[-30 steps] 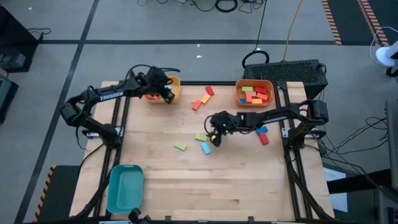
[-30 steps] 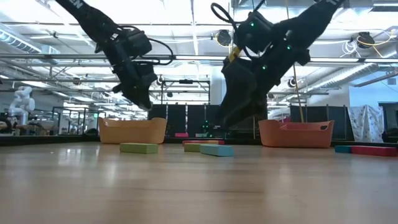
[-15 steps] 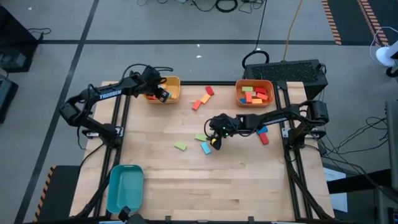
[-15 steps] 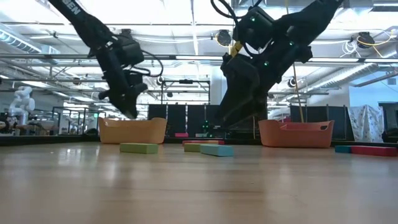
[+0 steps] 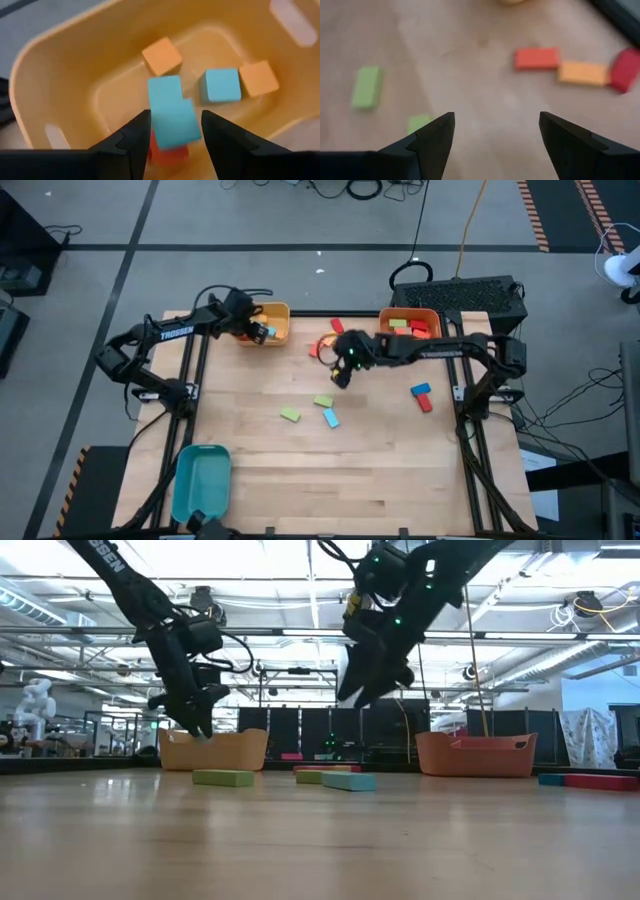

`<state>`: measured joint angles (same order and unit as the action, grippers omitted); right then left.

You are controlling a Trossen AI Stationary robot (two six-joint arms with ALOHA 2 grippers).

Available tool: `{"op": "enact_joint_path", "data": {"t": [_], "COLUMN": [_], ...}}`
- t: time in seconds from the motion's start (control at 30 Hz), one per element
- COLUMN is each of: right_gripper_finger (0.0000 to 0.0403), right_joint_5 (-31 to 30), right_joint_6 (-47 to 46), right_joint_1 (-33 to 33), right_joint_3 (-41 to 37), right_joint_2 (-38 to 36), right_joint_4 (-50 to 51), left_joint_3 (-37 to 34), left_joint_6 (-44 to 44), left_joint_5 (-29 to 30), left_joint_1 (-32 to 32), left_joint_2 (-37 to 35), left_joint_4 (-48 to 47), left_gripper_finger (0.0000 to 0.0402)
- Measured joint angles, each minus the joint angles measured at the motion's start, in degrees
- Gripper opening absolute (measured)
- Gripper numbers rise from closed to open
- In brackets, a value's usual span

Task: Sort blocks by size
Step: Put the small light blue block into the yellow bin, then put the large red block into the blue bin

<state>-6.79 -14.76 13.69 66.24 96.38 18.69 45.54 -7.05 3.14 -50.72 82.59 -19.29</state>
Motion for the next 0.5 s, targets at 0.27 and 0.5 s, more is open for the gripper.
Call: {"op": "enact_joint_path", "data": {"t": [0.27,0.5], "right_gripper_finger": [0.0276,0.0274], "right_joint_5": [-0.5,1.2], "right_joint_6": [2.2,0.6], "right_joint_1": [10.8,18.4], "right_joint_3": [7.3,14.3], "right_joint_2": [6.3,17.2], "right_joint_4": [4.8,6.7], "left_joint_3": [0.0,0.0], "left_joint_6": [0.8,1.6], "left_joint_5": [0.0,-3.5], "left_joint_1": [0.2,3.8], "left_joint_2": [0.0,-0.6], "left_joint_4": [5.7,11.4], "left_gripper_finger": [0.0182,0.0183]}}
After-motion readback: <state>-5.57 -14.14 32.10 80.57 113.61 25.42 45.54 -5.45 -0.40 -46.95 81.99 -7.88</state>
